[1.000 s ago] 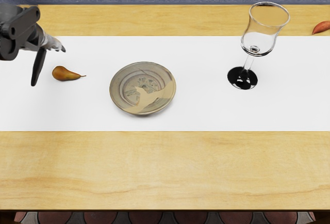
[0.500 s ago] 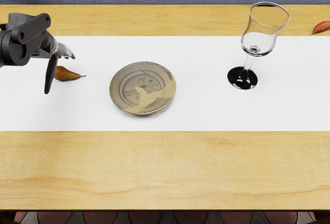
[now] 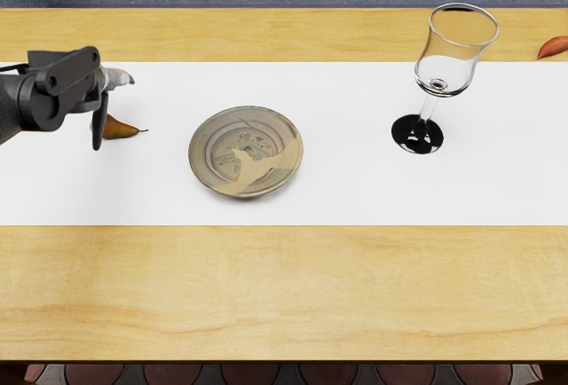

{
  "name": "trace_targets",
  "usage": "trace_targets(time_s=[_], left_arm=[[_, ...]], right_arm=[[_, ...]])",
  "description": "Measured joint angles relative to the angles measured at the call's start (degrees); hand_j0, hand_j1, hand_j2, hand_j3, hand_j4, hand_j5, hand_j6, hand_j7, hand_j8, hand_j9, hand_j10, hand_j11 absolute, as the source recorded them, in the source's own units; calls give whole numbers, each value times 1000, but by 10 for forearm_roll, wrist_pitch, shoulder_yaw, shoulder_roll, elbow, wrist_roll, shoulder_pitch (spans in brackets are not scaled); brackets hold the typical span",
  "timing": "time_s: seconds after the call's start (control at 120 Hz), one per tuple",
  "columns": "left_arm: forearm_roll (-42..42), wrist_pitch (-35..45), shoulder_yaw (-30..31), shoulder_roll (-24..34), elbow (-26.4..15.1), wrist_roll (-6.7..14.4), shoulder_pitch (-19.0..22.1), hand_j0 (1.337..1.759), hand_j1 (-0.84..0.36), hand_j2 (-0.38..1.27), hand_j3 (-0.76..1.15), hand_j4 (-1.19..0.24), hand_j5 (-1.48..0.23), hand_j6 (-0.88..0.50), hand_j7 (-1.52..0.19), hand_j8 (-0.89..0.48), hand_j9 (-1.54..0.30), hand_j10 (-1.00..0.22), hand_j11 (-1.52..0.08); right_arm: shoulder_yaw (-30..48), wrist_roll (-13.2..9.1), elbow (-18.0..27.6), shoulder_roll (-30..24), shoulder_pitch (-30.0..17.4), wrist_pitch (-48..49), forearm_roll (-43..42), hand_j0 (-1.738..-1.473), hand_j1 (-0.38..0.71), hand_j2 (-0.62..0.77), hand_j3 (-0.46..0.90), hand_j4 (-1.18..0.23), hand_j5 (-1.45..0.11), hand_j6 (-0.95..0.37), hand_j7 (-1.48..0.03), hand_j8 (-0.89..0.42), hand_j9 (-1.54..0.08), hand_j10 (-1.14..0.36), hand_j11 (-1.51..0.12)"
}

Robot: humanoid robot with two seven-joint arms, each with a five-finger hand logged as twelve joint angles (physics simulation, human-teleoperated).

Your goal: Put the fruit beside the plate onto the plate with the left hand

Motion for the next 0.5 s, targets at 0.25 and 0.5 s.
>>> trace_targets(time_s=[0.25,0.5], left_arm=[[8,28,2,0,-3,0,10,1658,207,24,0,-120,-154,-121,-154,-120,-154,-120,-154],[13,49,-8,-10,-6,-2,22,1658,170,31,0,-151,-194,-152,-194,-152,-194,-151,-194]], right_arm=[[0,0,0,0,0,0,0,-1658,-314,-6,0,-29,-38,-30,-38,-29,-38,-29,-38],[0,0,0,0,0,0,0,-1658,-314,-6,0,-29,-38,-30,-38,-29,-38,-29,-38]])
